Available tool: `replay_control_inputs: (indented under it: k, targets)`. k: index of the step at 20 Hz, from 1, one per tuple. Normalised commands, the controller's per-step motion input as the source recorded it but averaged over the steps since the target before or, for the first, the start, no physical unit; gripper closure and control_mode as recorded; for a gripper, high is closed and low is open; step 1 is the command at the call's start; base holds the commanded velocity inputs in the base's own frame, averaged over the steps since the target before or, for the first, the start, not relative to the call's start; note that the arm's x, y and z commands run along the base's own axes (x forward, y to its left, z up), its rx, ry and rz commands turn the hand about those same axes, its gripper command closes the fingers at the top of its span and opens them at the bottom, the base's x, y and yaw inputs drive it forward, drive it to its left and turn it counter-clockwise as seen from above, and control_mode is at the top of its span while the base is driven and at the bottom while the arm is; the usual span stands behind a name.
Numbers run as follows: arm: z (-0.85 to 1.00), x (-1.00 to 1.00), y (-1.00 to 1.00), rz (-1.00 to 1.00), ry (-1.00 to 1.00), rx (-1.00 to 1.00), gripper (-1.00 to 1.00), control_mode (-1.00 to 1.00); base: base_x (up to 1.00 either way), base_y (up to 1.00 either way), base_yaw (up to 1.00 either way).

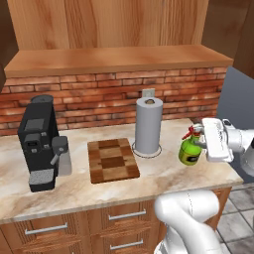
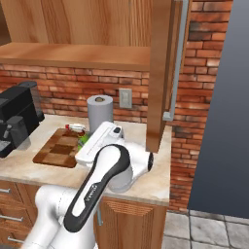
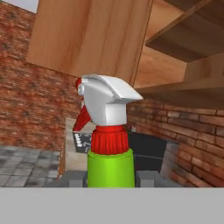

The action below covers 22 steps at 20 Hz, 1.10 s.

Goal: Grab the spray bottle from the cabinet, then place it next to the cutting board for sanitizing. Then grab the dish brush from the countertop next to the sink and place it next to the cutting board.

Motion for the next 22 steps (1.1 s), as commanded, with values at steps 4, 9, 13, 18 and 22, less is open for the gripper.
replay_control_inputs:
  k: [4,9,13,18,22]
  targets:
    - [-0.55,0.19,0.0,0.2,-0.24,-0.02,1.0,-1.0,0.0,0.0,0.0]
    - [-0.48,0.25,0.0,0.14,-0.16,0.0,1.0,-1.0,0.0,0.0,0.0]
    - [-0.5,0.48,0.0,0.08,0.0,0.0,1.0,-1.0,0.0,0.0,0.0]
    - [-0.43,0.45,0.0,0.05,0.02,0.0,1.0,-1.0,0.0,0.0,0.0]
    - [-0.39,0.37,0.0,0.03,0.03,0.0,1.0,-1.0,0.0,0.0,0.0]
